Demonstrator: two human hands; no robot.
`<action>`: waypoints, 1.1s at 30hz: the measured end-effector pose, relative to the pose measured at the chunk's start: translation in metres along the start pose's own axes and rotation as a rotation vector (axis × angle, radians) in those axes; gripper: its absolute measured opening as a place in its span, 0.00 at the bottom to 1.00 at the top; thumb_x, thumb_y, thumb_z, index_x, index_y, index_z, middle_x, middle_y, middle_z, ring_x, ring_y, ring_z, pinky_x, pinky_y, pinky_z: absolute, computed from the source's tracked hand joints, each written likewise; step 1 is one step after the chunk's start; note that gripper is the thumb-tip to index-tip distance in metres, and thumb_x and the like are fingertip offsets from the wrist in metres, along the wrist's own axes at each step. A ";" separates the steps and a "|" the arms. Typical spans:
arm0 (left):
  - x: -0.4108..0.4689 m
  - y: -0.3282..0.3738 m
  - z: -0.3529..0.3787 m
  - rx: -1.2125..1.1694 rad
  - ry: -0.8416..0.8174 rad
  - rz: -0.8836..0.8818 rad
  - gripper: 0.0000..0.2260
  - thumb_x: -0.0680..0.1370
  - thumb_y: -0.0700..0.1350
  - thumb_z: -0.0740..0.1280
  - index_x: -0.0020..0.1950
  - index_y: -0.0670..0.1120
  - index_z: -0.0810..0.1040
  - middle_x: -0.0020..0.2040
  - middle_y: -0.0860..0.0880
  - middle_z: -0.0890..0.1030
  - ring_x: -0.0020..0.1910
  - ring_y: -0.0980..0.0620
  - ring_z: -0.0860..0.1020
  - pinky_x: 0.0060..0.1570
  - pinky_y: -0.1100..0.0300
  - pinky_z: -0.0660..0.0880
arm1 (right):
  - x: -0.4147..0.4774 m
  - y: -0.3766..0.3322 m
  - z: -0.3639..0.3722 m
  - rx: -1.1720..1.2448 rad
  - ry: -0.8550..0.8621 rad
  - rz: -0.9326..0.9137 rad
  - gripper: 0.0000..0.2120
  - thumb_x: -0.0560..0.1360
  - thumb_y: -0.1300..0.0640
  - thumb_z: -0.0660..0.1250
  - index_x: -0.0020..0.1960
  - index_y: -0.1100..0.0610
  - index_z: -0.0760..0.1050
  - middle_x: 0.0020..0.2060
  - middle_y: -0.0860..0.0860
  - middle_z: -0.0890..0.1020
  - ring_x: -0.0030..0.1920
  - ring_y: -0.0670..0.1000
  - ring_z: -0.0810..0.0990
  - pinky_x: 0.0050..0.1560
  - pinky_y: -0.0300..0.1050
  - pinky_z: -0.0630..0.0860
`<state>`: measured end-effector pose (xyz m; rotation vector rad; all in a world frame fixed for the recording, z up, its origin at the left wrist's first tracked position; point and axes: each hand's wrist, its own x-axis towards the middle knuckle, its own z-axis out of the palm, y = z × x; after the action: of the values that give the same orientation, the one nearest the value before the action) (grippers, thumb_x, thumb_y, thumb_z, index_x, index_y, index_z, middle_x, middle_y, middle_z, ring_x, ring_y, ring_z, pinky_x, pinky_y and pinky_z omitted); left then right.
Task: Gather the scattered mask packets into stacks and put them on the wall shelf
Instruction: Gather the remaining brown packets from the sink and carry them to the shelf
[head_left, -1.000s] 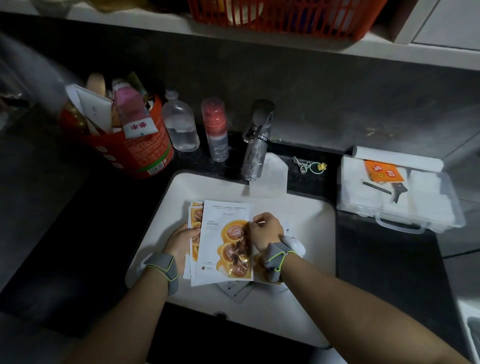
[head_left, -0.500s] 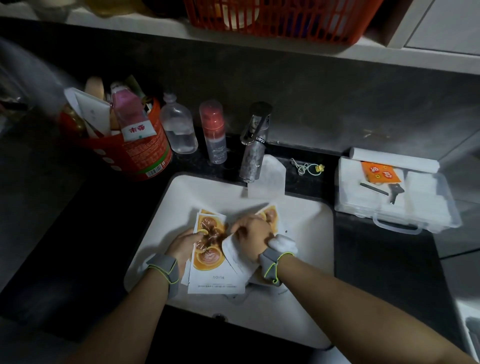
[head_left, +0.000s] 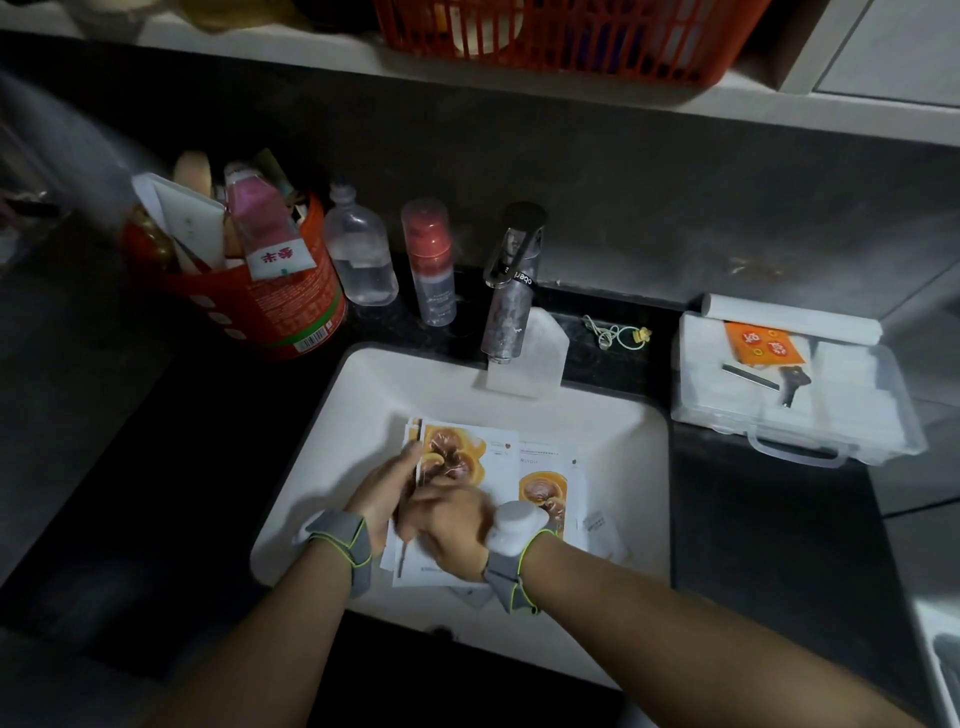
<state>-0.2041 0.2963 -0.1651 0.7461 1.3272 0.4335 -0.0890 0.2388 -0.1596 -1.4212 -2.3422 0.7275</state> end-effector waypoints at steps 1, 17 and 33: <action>-0.001 -0.001 -0.001 0.002 -0.009 0.022 0.14 0.78 0.53 0.64 0.54 0.44 0.81 0.46 0.47 0.85 0.43 0.54 0.83 0.35 0.65 0.77 | 0.000 0.000 -0.001 0.024 -0.007 0.013 0.12 0.69 0.67 0.65 0.50 0.58 0.80 0.52 0.55 0.82 0.54 0.59 0.77 0.57 0.48 0.75; 0.020 -0.010 -0.037 0.172 0.317 0.243 0.11 0.78 0.33 0.62 0.59 0.35 0.75 0.54 0.37 0.79 0.51 0.44 0.78 0.55 0.50 0.73 | -0.062 0.080 0.017 0.022 -0.060 0.788 0.20 0.74 0.54 0.65 0.65 0.54 0.70 0.65 0.53 0.69 0.66 0.56 0.67 0.64 0.47 0.67; 0.037 -0.015 -0.047 0.250 0.297 0.201 0.06 0.74 0.39 0.66 0.43 0.49 0.79 0.49 0.39 0.83 0.50 0.39 0.82 0.52 0.36 0.77 | -0.060 0.084 0.019 -0.440 -0.444 0.451 0.19 0.78 0.50 0.55 0.61 0.61 0.73 0.61 0.62 0.75 0.66 0.64 0.68 0.62 0.59 0.71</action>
<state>-0.2436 0.3219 -0.2048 1.0599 1.6100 0.5610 -0.0096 0.2123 -0.2230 -2.2250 -2.6541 0.7254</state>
